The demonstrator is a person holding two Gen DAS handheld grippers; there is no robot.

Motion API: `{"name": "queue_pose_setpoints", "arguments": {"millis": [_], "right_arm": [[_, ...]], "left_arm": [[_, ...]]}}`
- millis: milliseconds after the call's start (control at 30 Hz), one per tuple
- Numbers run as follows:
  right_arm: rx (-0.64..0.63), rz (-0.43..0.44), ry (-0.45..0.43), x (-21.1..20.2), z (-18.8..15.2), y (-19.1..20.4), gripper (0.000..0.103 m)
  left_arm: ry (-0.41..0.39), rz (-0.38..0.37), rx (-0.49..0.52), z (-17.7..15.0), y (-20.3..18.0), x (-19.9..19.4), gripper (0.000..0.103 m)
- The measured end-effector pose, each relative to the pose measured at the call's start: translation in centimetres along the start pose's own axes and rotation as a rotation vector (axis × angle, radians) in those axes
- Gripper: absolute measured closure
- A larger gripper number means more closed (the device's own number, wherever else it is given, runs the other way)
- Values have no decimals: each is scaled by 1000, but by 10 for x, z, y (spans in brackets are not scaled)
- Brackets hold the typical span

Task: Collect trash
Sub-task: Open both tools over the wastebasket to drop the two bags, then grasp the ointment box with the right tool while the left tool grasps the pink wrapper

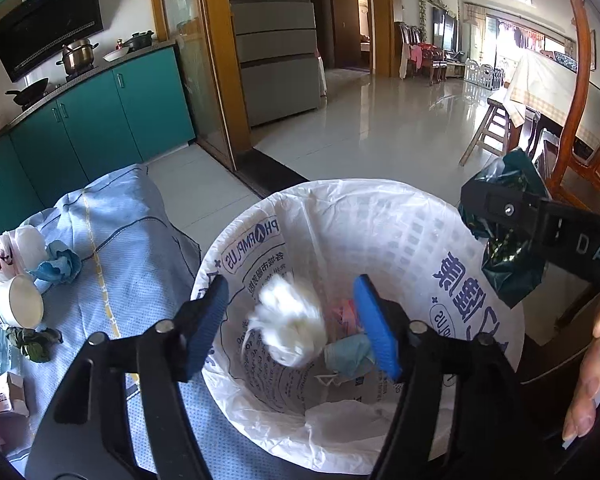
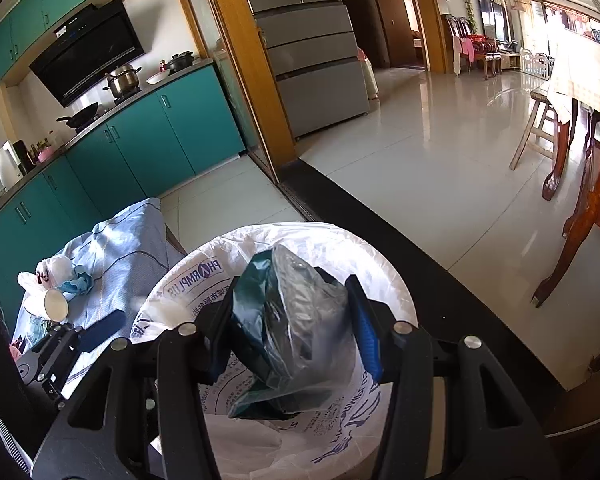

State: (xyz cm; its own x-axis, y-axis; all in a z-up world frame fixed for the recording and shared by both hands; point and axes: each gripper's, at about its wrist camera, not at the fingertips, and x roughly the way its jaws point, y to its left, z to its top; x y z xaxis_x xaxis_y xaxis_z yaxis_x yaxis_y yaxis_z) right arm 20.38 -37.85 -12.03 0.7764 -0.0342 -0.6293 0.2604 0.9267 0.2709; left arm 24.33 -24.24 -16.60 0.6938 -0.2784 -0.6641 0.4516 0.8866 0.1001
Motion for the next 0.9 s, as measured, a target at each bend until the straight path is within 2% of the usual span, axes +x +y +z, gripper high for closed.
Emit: {"name": "queue_pose_setpoints", "arguments": {"millis": [267,400,500,667,900], "right_arm": [[-21,1,4,0,0,2,52],[-35,4,15,4,-1,7,50],[-42,8,12,5,-1,12,41],[-43,31,12,5,1,21,38],[-96,112,29,12,1,67,34]], "left_arm": [[-12,24,-23,0,10,-9,24],[-32,117,-38,0,24,-21,22],[-50,179,-71,1,41,-31,22],[-74,236,-109,0,68,-49,21],[-91,401,-124,-12,121,-83,20]]}}
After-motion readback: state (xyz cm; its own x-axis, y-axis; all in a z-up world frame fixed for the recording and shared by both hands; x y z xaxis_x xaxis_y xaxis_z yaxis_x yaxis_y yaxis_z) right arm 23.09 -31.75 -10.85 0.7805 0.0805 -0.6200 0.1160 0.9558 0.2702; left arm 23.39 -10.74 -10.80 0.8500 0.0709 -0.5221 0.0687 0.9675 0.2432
